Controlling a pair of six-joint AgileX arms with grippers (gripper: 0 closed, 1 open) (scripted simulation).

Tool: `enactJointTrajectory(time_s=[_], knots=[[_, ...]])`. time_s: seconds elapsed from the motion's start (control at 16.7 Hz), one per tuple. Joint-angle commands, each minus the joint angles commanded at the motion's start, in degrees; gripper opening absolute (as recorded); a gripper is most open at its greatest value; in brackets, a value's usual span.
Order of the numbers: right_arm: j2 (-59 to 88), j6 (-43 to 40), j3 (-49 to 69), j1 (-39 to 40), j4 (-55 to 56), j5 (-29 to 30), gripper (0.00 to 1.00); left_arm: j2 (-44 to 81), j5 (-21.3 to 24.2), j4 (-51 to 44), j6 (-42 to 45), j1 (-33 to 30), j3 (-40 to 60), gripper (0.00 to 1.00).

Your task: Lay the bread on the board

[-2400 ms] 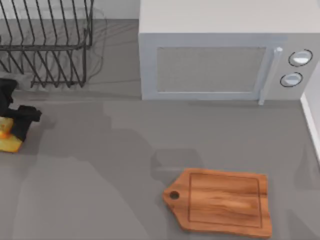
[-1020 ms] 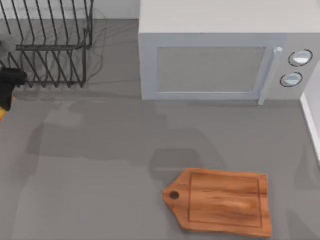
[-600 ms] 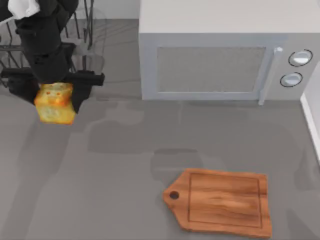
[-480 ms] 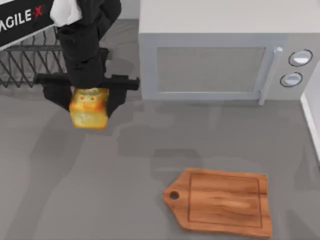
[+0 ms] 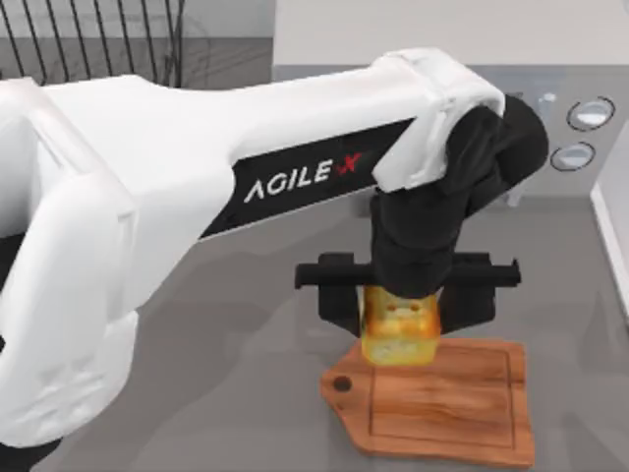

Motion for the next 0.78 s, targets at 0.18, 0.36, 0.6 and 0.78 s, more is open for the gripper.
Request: enactJointTrajectory(time_s=[0.18, 0.36, 0.6, 0.78], knots=[[0.0, 0.0, 0.0, 0.0, 0.0, 0.0, 1.00, 0.2, -0.3, 0.6, -4.9, -4.9, 0.8, 0.00], [0.0, 0.0, 0.0, 0.0, 0.0, 0.0, 1.00, 0.2, -0.3, 0.6, -5.3, -5.2, 0.9, 0.00], [0.0, 0.0, 0.0, 0.0, 0.0, 0.0, 1.00, 0.2, -0.2, 1.4, -5.1, -5.0, -0.1, 0.00], [0.0, 0.0, 0.0, 0.0, 0.0, 0.0, 1.00, 0.7, -0.3, 4.0, -5.2, -5.0, -2.0, 0.00]])
